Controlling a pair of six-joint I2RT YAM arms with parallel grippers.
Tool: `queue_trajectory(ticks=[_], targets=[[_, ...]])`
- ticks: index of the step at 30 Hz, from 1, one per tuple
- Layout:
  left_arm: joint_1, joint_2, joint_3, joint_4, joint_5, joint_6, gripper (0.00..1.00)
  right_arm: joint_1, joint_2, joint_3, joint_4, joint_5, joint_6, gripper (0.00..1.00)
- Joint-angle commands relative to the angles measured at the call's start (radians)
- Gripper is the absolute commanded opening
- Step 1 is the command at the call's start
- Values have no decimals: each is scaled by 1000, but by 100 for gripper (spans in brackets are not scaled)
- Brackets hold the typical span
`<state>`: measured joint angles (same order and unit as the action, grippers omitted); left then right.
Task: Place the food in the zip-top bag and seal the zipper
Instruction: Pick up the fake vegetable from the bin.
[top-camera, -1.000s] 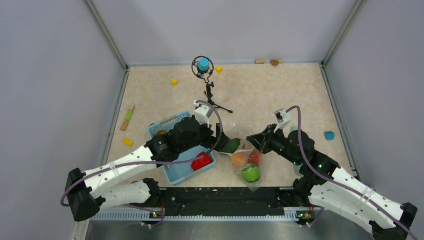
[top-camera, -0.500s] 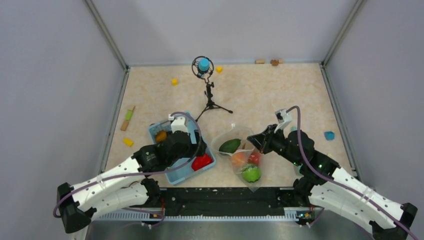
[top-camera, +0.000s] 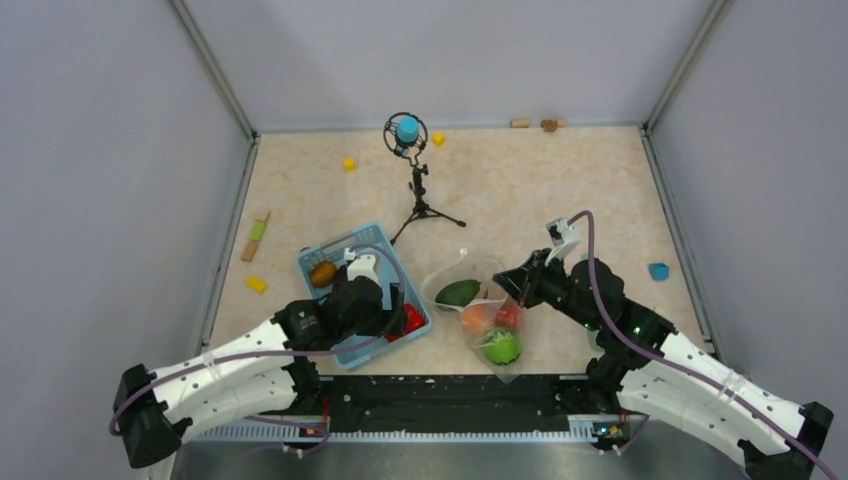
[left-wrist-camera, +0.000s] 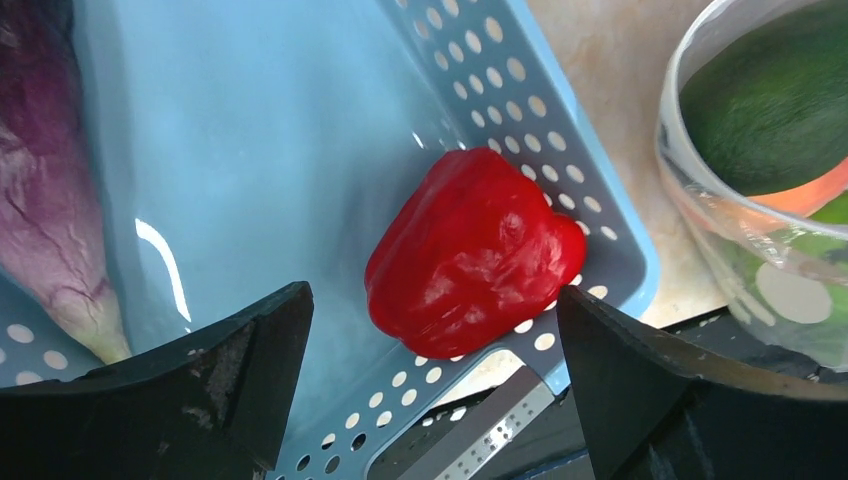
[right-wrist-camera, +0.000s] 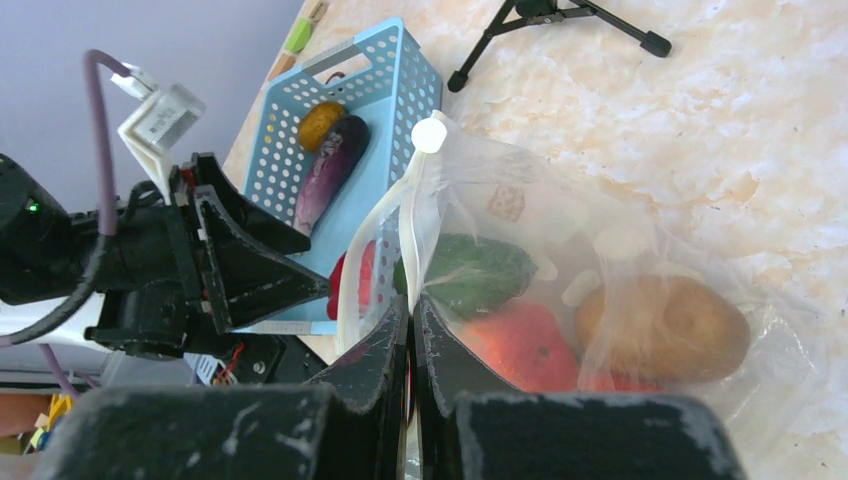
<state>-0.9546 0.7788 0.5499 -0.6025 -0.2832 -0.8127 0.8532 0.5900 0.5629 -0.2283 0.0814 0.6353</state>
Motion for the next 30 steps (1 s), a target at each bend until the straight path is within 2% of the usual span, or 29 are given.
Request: queue_trajectory(ticks=[1, 6, 20, 24, 30], targets=[[-3, 77, 18, 43, 61, 39, 97, -8, -1, 31, 23, -9, -7, 2], [-3, 170, 35, 58, 105, 76, 97, -7, -1, 30, 23, -8, -8, 2], [12, 332, 69, 147, 102, 112, 96, -8, 1, 28, 23, -9, -7, 2], [35, 374, 73, 197, 151, 126, 95, -7, 1, 27, 24, -9, -5, 2], [70, 441, 85, 234, 191, 139, 89, -7, -2, 25, 24, -8, -5, 2]])
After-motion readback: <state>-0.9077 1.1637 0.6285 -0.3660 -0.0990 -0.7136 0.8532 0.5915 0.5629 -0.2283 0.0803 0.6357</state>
